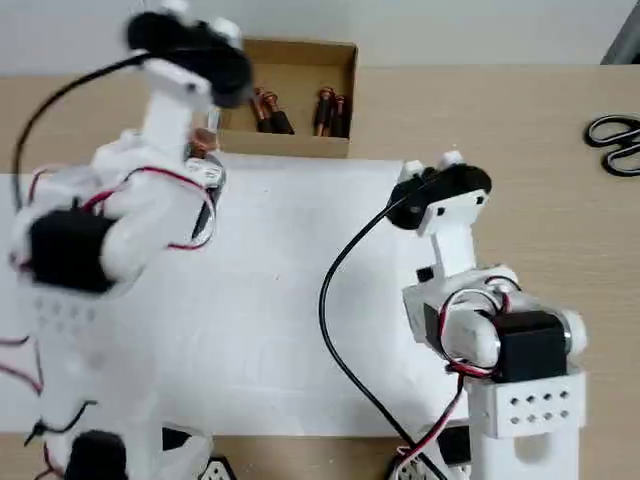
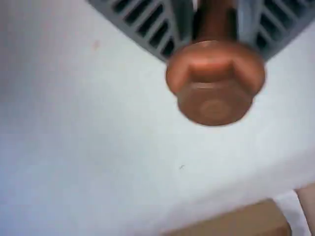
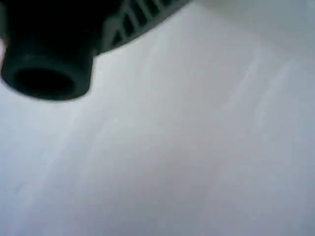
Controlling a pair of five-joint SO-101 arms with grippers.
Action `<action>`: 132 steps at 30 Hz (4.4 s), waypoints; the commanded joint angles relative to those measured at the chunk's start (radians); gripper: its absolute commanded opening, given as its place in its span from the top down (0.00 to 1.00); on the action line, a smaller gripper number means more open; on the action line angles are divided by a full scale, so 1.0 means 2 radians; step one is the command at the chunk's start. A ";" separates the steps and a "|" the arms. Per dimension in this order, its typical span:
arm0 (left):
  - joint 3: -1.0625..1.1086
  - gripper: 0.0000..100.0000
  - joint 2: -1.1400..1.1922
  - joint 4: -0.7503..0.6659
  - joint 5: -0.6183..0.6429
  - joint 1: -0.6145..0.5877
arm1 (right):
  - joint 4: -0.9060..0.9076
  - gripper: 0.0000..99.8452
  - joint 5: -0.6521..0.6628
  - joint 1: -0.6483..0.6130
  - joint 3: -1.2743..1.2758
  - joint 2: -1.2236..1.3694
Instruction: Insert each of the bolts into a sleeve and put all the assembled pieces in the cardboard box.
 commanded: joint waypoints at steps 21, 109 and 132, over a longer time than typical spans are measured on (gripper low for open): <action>0.260 0.99 -0.287 -0.077 0.256 0.002 | -0.113 1.00 -0.009 -0.004 0.157 -0.273; 0.821 0.99 -0.629 -0.399 0.320 0.234 | -0.425 1.00 0.025 -0.267 0.421 -0.457; 0.901 0.99 -0.630 -0.403 0.289 0.233 | -0.425 1.00 0.039 -0.267 0.407 -0.456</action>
